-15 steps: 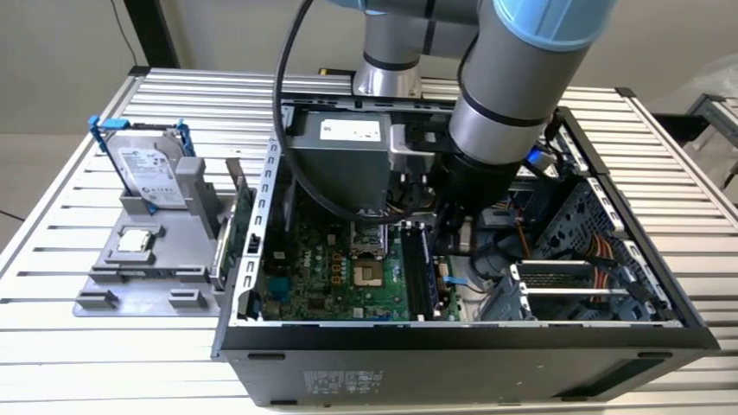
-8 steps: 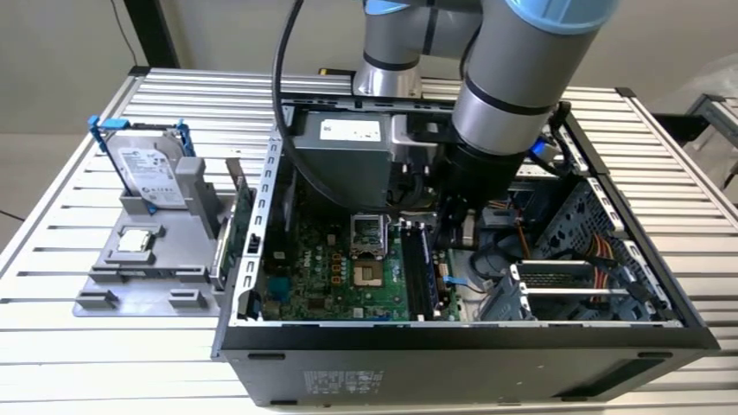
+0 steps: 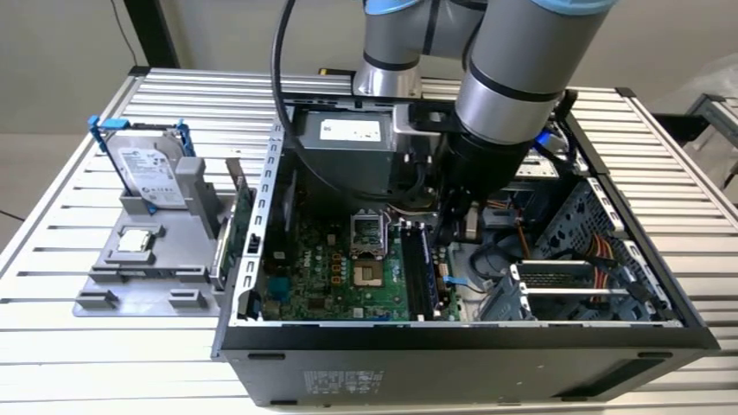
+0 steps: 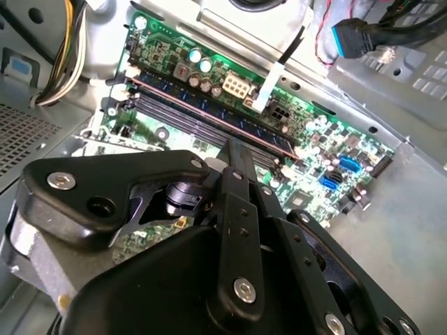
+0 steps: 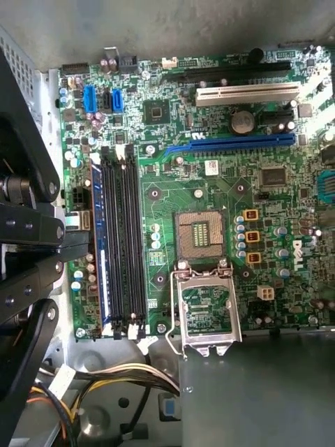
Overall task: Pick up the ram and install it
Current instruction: 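Press down the ram until it locks into place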
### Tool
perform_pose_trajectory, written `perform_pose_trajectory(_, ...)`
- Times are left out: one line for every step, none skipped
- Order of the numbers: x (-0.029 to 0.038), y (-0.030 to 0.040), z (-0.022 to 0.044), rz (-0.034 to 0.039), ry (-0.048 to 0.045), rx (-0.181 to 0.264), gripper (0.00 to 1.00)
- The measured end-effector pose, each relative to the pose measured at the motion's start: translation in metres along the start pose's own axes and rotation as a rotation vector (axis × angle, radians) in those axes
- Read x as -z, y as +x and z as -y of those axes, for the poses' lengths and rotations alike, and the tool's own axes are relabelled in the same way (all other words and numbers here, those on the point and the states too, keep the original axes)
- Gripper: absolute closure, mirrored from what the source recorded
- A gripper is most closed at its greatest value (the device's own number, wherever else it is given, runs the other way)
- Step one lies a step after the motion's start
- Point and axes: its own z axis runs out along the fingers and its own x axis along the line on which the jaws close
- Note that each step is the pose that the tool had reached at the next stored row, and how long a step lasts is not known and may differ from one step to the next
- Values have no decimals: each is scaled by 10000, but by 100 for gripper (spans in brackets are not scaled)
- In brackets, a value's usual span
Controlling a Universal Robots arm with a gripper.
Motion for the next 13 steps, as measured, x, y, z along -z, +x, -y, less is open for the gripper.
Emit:
perform_pose_trajectory(12, 0, 0, -1, -3, 0, 100)
perform_pose_trajectory(23, 0, -1, -3, -4, 0, 100)
perform_pose_trajectory(32, 0, -1, -4, -5, -1, 100)
perform_pose_trajectory(39, 0, -2, -8, -6, -1, 100)
perform_pose_trajectory(46, 0, -2, -11, -7, -1, 100)
perform_pose_trajectory(54, 0, -2, -16, -7, -1, 100)
perform_pose_trajectory(60, 0, -2, -19, -9, -1, 100)
perform_pose_trajectory(63, 0, -2, -21, -12, -1, 100)
perform_pose_trajectory(63, 0, -2, -21, -13, -1, 100)
perform_pose_trajectory(63, 0, -2, -20, -13, -1, 100)
perform_pose_trajectory(65, 0, -3, -24, -16, -1, 100)
perform_pose_trajectory(65, 0, -3, -25, -18, -2, 100)
perform_pose_trajectory(65, 0, -3, -25, -18, -1, 100)
